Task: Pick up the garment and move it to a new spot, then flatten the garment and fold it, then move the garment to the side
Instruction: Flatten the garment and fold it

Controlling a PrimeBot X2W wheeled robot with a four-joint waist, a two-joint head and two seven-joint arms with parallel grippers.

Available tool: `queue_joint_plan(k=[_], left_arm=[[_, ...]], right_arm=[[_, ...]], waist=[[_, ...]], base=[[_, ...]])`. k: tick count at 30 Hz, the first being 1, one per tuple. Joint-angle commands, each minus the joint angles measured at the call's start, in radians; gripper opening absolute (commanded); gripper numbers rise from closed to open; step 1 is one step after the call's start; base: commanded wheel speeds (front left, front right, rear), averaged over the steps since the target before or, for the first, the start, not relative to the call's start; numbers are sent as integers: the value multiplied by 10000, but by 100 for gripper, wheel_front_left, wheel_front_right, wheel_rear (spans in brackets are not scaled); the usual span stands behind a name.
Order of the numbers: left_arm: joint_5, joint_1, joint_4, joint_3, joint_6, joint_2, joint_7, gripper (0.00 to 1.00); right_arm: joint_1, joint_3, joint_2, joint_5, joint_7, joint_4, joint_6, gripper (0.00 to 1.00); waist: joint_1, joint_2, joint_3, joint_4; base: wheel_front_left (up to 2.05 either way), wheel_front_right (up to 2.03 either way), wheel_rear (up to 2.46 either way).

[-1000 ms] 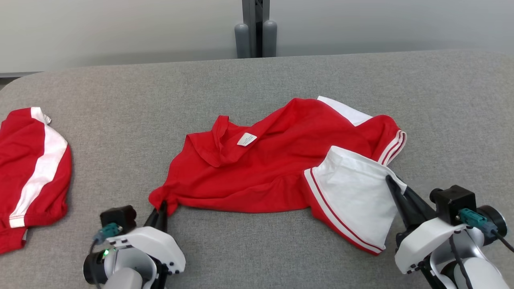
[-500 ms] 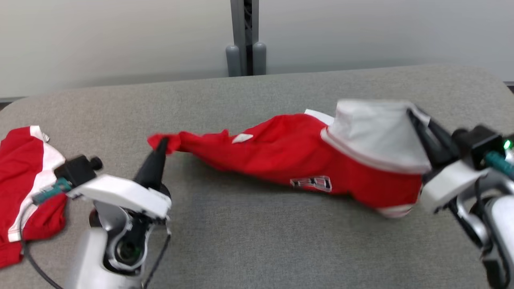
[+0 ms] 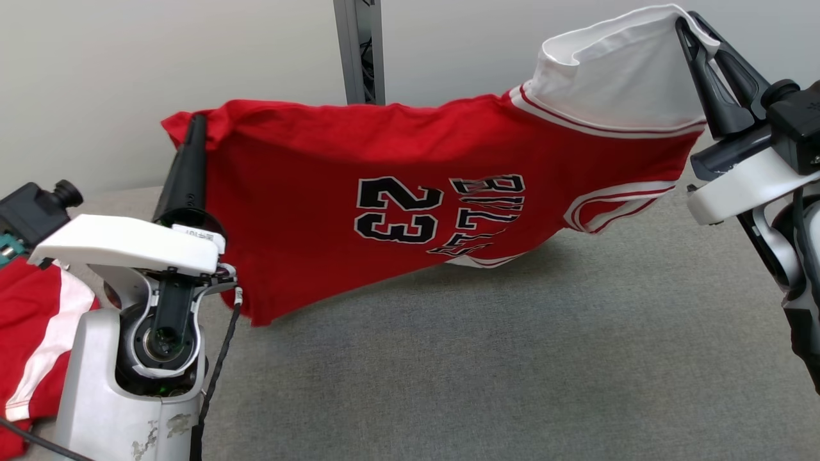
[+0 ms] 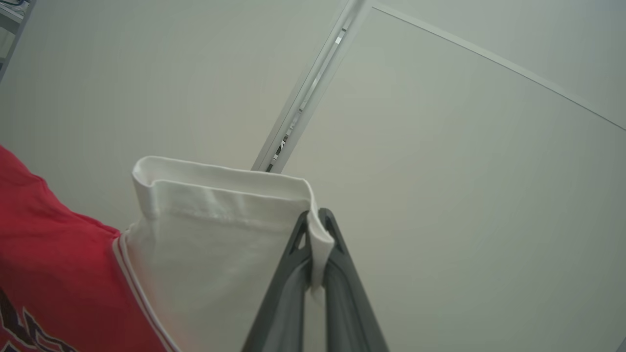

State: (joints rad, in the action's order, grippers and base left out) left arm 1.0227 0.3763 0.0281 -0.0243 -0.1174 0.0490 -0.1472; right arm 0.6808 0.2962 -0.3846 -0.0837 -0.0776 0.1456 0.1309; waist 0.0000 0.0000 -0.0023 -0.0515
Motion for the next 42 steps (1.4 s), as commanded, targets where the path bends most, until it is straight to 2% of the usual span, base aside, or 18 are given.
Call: queue_joint_plan(k=[1, 7, 12, 16, 20, 23, 26, 29, 33, 37, 39, 42], left_arm=[[-86, 98, 106, 74, -86, 39, 112, 0], [-192, 52, 498, 152, -314, 53, 424, 0], [-431, 482, 378, 14, -392, 338, 205, 0], [-648, 1595, 24, -116, -510, 719, -227, 0], [-912, 3529, -793, -305, -610, 1178, -756, 0], [-1341, 5267, -1792, -580, -440, 1457, -833, 0], [-1651, 7053, -2996, -662, -212, 1494, -456, 0], [-1980, 8708, -4261, -761, 101, 1384, 246, 0], [-2323, 10342, -5755, -809, 605, 1203, 1501, 0], [-2546, 11406, -6910, -885, 1097, 1011, 2544, 0], [-2543, 11623, -7459, -913, 1351, 868, 2989, 0], [-2561, 11804, -8156, -1014, 1785, 737, 3473, 0]], right_arm=[[113, -47, 31, 105, -118, 64, 0, 0], [229, -40, 166, 200, -87, 152, -2, 0], [707, 249, -2, 24, 105, 281, -2, 0], [1934, 643, -305, -296, 399, 551, -2, 0], [3724, 1285, -583, -610, 609, 1093, -2, 0], [5412, 1866, -694, -838, 554, 1845, -2, 0], [7222, 2429, -715, -931, 295, 2889, -2, 0], [8876, 2734, -510, -737, -231, 3952, -2, 0], [10462, 2477, -80, -42, -1387, 5247, -2, 0], [11188, 1628, 337, 1011, -1877, 5833, -4, 0], [11068, 998, 598, 1527, -1898, 5339, -2, 0], [10097, 387, 845, 2126, -1881, 4570, -2, 0]], waist=[[0, 0, -45, -42], [0, 0, 29, -88], [0, 0, 424, -102], [0, 0, 1363, -41], [0, 0, 2587, 41], [0, 0, 3513, 110], [0, 0, 4248, 220], [0, 0, 4755, 358], [0, 0, 5127, 463], [0, 0, 5487, 572], [0, 0, 5684, 614], [0, 0, 5999, 659]], base=[[0, 0, 0], [0, 0, 0], [0, 0, 0], [0, 0, 0], [0, 0, 0], [0, 0, 0], [0, 0, 0], [0, 0, 0], [0, 0, 0], [0, 0, 0], [0, 0, 0], [0, 0, 0]])
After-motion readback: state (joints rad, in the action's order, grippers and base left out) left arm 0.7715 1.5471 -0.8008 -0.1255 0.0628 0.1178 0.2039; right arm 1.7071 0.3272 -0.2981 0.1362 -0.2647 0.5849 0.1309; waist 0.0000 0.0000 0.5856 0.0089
